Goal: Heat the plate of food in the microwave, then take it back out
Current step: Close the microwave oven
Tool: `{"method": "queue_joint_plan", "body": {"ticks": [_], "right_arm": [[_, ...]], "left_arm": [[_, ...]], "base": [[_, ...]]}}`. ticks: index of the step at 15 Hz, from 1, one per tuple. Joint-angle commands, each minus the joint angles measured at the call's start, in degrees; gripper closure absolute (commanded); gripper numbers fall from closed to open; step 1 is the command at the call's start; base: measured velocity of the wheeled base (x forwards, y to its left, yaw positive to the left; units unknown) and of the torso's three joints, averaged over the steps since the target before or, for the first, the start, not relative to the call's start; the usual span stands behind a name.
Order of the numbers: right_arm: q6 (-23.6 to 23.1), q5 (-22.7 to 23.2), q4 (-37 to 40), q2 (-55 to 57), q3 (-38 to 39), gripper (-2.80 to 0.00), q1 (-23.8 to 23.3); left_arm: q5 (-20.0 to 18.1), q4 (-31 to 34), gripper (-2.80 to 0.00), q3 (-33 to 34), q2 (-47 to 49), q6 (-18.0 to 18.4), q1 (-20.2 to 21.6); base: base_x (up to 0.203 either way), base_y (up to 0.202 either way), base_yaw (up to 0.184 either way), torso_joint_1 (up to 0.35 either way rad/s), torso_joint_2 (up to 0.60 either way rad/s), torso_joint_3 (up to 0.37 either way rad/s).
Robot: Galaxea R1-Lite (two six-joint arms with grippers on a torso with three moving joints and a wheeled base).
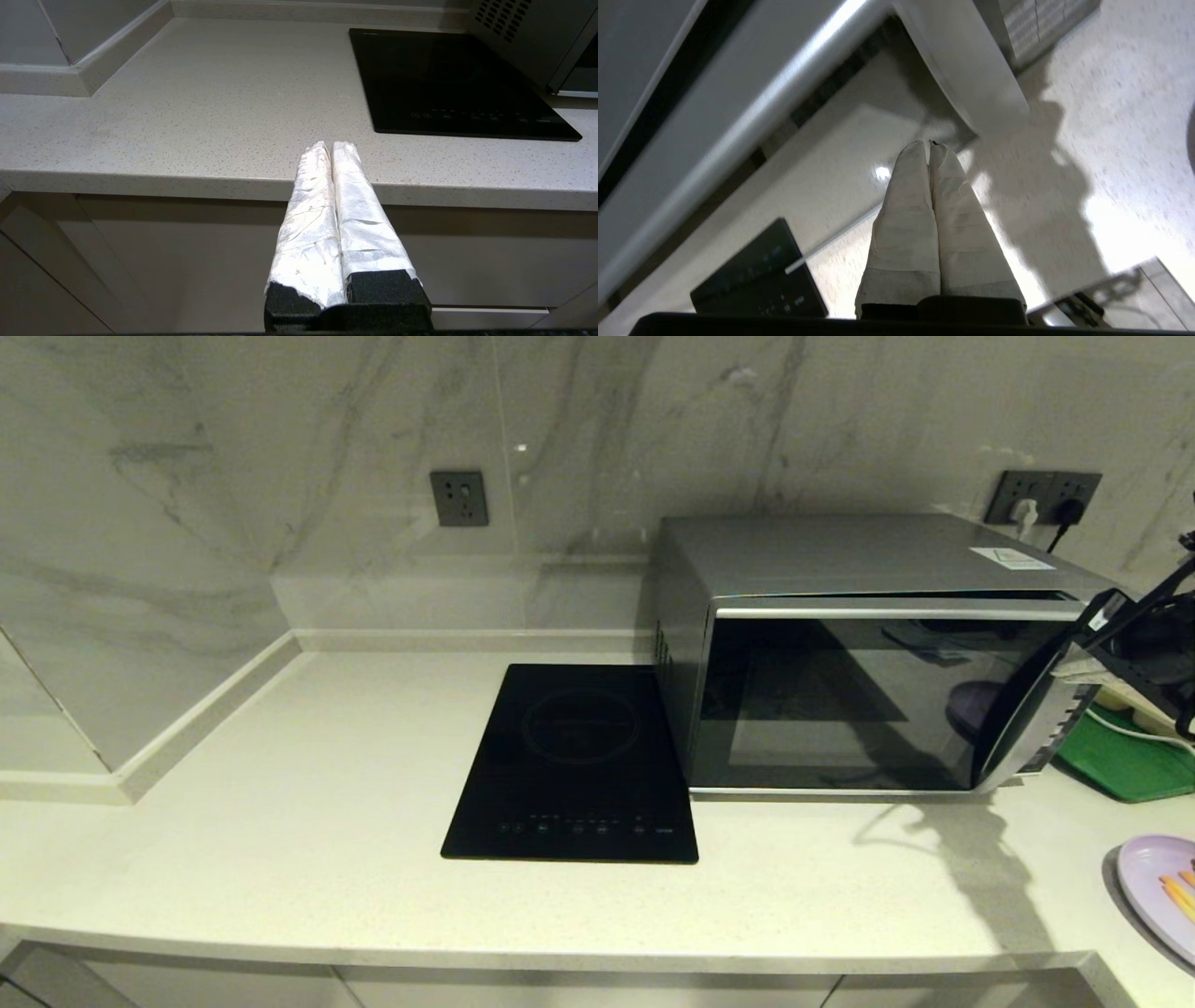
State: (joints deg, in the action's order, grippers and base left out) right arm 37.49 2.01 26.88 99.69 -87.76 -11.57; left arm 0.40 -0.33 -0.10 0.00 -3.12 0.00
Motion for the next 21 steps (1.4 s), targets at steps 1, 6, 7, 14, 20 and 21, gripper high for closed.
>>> {"method": "queue_joint_plan", "body": {"ticks": [1,6,7,14,20,21], "right_arm": [[0.3,0.0,-2.1,3.7,-2.5,0.00,-0.1],[0.2,0.2,-6.2,4.1,-2.7,0.00,0.0],[0.2,0.3,-6.3,4.1,-2.7,0.00,-0.1],[0.3,0.5,-11.8,5.2,-2.6,0.00,0.0],[0.3,0.6,-11.5,3.3,-1.0,0.00,0.0],[0.2,0.8,-11.2,1.5,0.1,0.00,0.0]], "left_arm": [[0.0,0.0,0.00,0.0,0.0,0.0,0.0],[0.0,0.0,0.00,0.0,0.0,0.0,0.0],[0.0,0.0,0.00,0.0,0.0,0.0,0.0],[0.0,0.0,0.00,0.0,0.0,0.0,0.0],[0.0,0.0,0.00,0.0,0.0,0.0,0.0],[0.0,0.0,0.00,0.0,0.0,0.0,0.0]], "base": [[0.000,0.000,0.000,0.000,0.00,0.000],[0.000,0.000,0.000,0.000,0.00,0.000],[0.000,0.000,0.000,0.000,0.00,0.000],[0.000,0.000,0.000,0.000,0.00,0.000],[0.000,0.000,0.000,0.000,0.00,0.000],[0.000,0.000,0.000,0.000,0.00,0.000]]}}
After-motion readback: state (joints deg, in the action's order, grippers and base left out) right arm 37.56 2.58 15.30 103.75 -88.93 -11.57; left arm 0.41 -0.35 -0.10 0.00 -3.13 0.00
